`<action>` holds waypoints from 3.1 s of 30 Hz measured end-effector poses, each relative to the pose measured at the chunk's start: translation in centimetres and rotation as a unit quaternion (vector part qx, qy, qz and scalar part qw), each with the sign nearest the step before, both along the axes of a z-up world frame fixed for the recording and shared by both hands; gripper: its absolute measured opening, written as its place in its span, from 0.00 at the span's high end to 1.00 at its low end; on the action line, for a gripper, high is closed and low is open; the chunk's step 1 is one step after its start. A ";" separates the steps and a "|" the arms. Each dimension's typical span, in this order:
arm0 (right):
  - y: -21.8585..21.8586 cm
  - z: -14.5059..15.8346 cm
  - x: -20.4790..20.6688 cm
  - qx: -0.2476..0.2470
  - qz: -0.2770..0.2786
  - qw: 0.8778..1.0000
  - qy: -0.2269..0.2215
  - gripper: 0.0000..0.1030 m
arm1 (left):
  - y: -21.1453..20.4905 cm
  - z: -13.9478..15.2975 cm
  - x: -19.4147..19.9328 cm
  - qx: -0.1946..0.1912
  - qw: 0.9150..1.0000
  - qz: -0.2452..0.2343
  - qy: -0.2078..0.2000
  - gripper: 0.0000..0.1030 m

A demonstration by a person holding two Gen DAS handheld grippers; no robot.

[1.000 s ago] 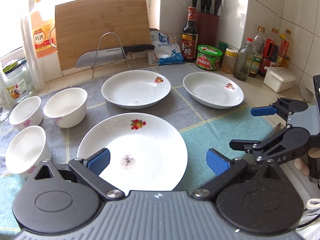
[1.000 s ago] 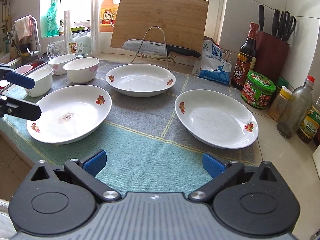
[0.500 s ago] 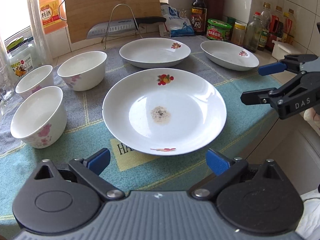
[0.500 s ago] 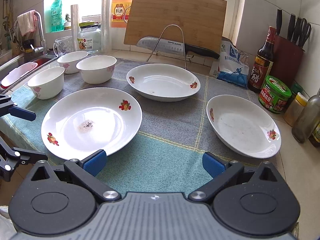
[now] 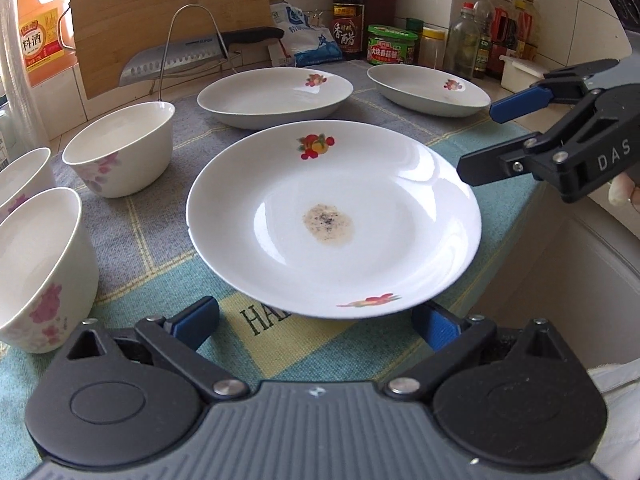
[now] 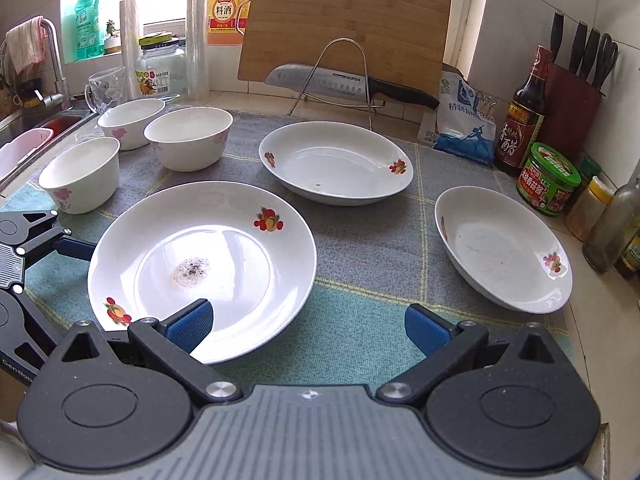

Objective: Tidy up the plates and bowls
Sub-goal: 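Reach the right gripper to the brown-stained white plate and grasp its rim, then lift the stained plate with the right gripper toward the placed plate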

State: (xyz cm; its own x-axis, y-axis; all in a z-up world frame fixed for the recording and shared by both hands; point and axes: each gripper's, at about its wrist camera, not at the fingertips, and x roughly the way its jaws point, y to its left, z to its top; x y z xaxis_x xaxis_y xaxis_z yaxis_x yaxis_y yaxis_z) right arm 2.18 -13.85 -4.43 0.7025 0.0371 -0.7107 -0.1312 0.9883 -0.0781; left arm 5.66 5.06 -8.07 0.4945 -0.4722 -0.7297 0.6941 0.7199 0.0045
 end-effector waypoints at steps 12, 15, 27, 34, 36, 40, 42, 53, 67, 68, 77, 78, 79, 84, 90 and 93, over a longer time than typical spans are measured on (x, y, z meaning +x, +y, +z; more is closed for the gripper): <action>0.5 -1.8 3.2 0.034 0.026 0.998 0.041 0.00 | -0.4 -0.2 0.9 -0.009 0.999 -0.046 -0.012 0.00; 0.2 -2.6 4.5 0.049 0.043 0.996 0.056 0.00 | -0.4 -0.3 0.9 -0.010 0.999 -0.044 -0.013 0.00; 0.7 -4.2 8.1 0.080 0.139 0.981 0.105 0.00 | -0.2 -0.4 0.8 -0.016 0.998 -0.050 -0.020 0.00; 0.5 -4.0 9.9 0.094 0.164 0.974 0.121 0.00 | -0.2 -0.5 1.2 -0.017 0.997 -0.071 -0.021 0.00; 0.5 -4.0 10.5 0.097 0.169 0.973 0.127 0.00 | -0.1 -0.6 1.2 -0.018 0.997 -0.074 -0.021 0.00; 0.3 -3.9 11.7 0.117 0.171 0.968 0.143 0.00 | 0.1 -0.6 1.2 -0.018 0.996 -0.080 -0.022 0.00; 0.1 -3.8 12.2 0.128 0.173 0.964 0.156 0.00 | 0.1 -0.5 1.3 -0.017 0.996 -0.083 -0.021 0.00; -1.6 -3.6 14.7 0.217 0.166 0.933 0.233 0.00 | 0.1 -0.4 1.5 -0.011 0.995 -0.096 -0.017 0.00; -1.0 -3.6 15.5 0.205 0.183 0.924 0.266 0.00 | -0.1 -0.4 1.9 -0.001 0.995 -0.098 -0.011 0.00; -0.7 -3.6 15.5 0.200 0.185 0.925 0.266 0.00 | -0.1 -0.4 1.9 0.000 0.995 -0.098 -0.010 0.00; -0.5 -3.6 15.3 0.188 0.195 0.924 0.268 0.00 | -0.4 -0.2 2.0 0.014 0.995 -0.098 -0.006 0.01; -0.5 -3.6 15.3 0.189 0.195 0.924 0.268 0.00 | -0.5 -0.1 2.0 0.016 0.995 -0.098 -0.005 0.01; -0.6 -3.6 15.2 0.189 0.196 0.924 0.269 0.00 | -0.5 0.0 2.1 0.016 0.995 -0.099 -0.003 0.01; -1.1 -3.0 15.0 0.191 0.201 0.924 0.262 0.00 | -0.9 0.7 2.4 0.013 0.995 -0.098 0.006 0.01; -3.0 -1.8 15.0 0.191 0.203 0.929 0.245 0.00 | -2.4 2.2 3.1 0.011 0.995 -0.101 0.002 0.01; -4.3 -1.1 15.1 0.192 0.201 0.932 0.235 0.00 | -3.7 2.9 3.6 0.010 0.995 -0.103 -0.004 0.01</action>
